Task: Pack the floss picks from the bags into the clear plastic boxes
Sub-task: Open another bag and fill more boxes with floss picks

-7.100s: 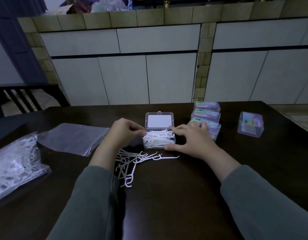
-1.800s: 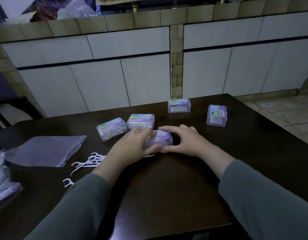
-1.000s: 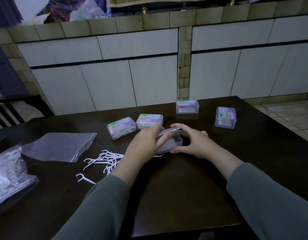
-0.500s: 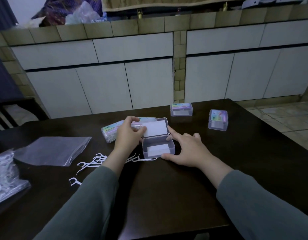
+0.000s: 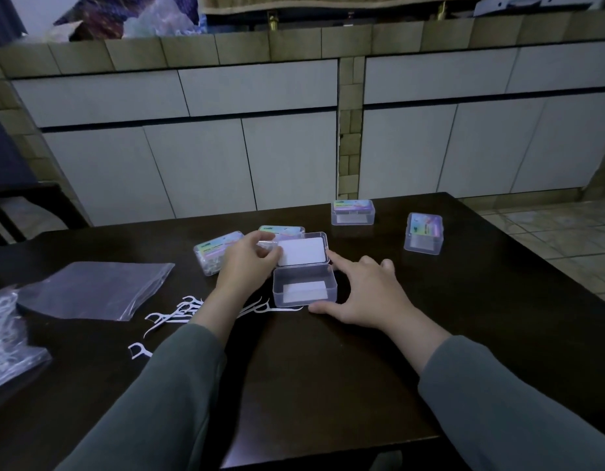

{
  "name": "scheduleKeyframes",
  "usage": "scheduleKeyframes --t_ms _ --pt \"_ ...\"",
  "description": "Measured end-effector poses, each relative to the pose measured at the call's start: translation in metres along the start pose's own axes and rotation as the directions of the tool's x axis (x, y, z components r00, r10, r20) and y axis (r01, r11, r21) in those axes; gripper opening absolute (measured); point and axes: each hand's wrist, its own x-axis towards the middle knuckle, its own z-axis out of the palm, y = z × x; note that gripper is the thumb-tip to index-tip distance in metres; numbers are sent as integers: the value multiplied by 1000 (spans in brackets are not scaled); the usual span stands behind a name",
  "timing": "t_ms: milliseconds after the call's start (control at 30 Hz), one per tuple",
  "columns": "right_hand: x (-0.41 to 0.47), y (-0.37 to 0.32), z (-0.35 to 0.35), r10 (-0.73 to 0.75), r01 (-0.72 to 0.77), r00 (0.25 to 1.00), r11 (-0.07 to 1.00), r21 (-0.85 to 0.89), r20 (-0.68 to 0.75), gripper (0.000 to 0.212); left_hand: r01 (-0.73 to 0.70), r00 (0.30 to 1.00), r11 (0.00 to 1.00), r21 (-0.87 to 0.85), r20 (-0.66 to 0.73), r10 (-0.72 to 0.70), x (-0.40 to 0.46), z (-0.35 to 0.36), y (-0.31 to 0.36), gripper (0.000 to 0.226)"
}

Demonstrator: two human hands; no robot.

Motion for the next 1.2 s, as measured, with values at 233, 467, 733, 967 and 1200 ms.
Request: scheduleKeyframes --t_ms 233,467,733,967,1200 --pt "-21 -15 9 -148 145 937 989 -33 -317 82 -53 998 997 54 -19 54 -12 -31 14 27" --pt "-33 -80 36 -424 421 867 904 -69 -264 39 -118 986 954 275 145 81 -46 -86 -11 8" --pt "-7 -121 30 -320 290 947 883 -370 -23 49 -104 940 940 326 340 -14 -84 -150 -83 53" --pt "-1 -128 27 -169 156 985 829 -538 26 33 -90 964 891 445 265 -36 -91 -147 -94 60" --pt "14 -120 24 -313 310 949 893 -326 44 38 -89 974 899 428 227 -11 -82 -125 -87 44"
